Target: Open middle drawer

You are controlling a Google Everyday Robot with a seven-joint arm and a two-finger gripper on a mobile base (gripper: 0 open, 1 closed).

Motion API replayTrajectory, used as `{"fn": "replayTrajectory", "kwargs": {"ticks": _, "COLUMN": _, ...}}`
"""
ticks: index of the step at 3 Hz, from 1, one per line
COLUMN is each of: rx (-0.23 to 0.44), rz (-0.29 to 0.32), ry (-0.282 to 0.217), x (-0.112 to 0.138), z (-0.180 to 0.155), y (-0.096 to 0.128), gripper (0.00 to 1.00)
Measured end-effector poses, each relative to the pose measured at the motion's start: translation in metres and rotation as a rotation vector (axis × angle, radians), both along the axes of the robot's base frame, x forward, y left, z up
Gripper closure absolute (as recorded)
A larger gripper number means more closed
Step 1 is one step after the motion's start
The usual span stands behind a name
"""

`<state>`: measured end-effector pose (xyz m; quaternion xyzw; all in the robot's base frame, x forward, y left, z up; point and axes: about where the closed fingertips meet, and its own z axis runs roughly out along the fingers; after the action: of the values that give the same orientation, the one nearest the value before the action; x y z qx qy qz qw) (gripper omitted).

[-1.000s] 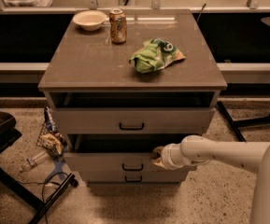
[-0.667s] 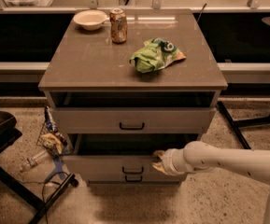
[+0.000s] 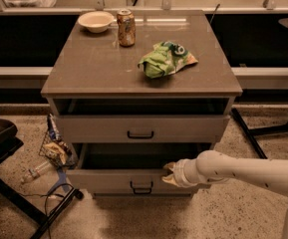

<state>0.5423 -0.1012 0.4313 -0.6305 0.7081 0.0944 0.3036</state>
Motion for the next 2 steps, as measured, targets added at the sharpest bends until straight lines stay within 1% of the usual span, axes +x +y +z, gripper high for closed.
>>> {"fn": "replayTrajectory", "kwargs": {"ticks": 1, "rx": 0.022, "rz": 0.001, "ry": 0.031, "x": -0.026, "z": -0.008, "y": -0.0042, "gripper": 1.0}}
{"fn": "replayTrajectory", "kwargs": {"ticks": 2, "rx": 0.023, "rz": 0.001, "ry": 0.031, "x": -0.026, "z": -0.0016, "y": -0.0036, "gripper": 1.0}}
